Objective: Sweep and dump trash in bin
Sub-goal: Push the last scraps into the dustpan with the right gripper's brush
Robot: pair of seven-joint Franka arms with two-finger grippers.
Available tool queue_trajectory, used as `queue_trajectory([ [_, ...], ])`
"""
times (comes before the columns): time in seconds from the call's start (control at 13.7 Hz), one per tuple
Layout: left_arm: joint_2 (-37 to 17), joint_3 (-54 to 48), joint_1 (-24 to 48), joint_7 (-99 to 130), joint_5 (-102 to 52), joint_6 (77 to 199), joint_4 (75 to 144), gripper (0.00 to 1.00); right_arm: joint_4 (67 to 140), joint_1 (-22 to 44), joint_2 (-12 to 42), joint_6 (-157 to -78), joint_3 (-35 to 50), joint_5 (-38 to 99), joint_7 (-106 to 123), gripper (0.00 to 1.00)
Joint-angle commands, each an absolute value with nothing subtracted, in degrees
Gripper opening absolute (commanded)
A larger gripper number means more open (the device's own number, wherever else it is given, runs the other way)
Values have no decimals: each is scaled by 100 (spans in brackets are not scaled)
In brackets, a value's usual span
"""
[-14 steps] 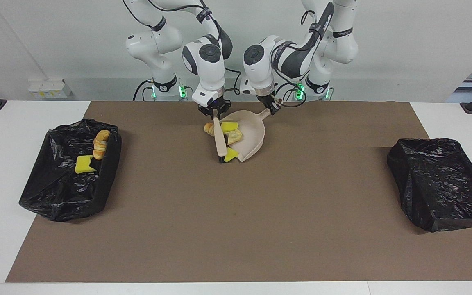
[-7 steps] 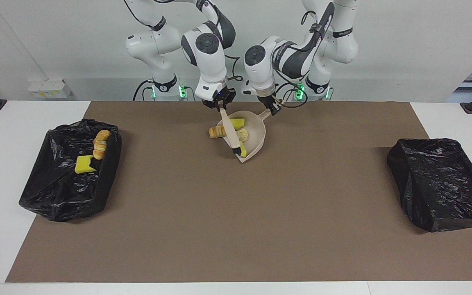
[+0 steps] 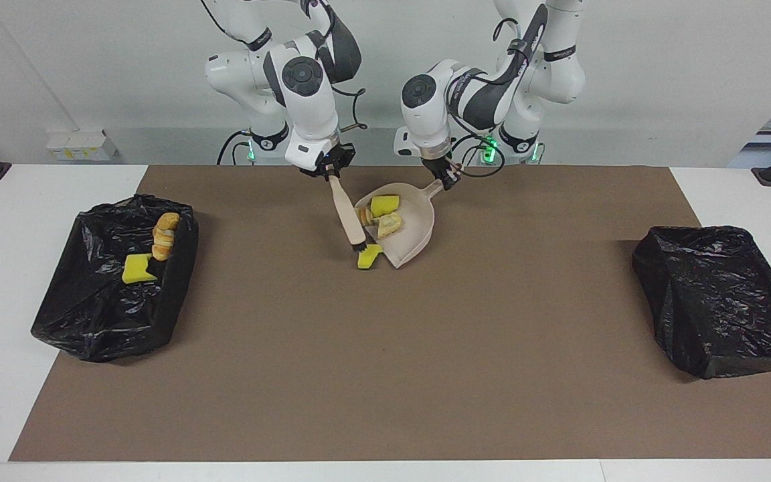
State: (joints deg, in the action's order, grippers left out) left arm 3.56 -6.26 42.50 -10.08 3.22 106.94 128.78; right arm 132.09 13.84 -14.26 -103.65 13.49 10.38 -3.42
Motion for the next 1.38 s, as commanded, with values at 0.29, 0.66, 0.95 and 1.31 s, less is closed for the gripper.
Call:
queue_trajectory([
  [0.29,457,-633,4175,-1687,316,10731,13025,0,14423,968,-2426,-10959,1415,414,-509,0],
  [0.66,448,-624,4175,-1679,316,10740,13025,0,14423,1028,-1908,-11601,1450,387,-948,0],
  [0.95,448,-624,4166,-1679,316,10758,13025,0,14423,1397,-1679,-11829,1459,396,-1397,0],
  [1.31,448,-624,4166,-1696,316,10740,13025,0,14379,1669,-1450,-12129,1459,719,-1468,0],
])
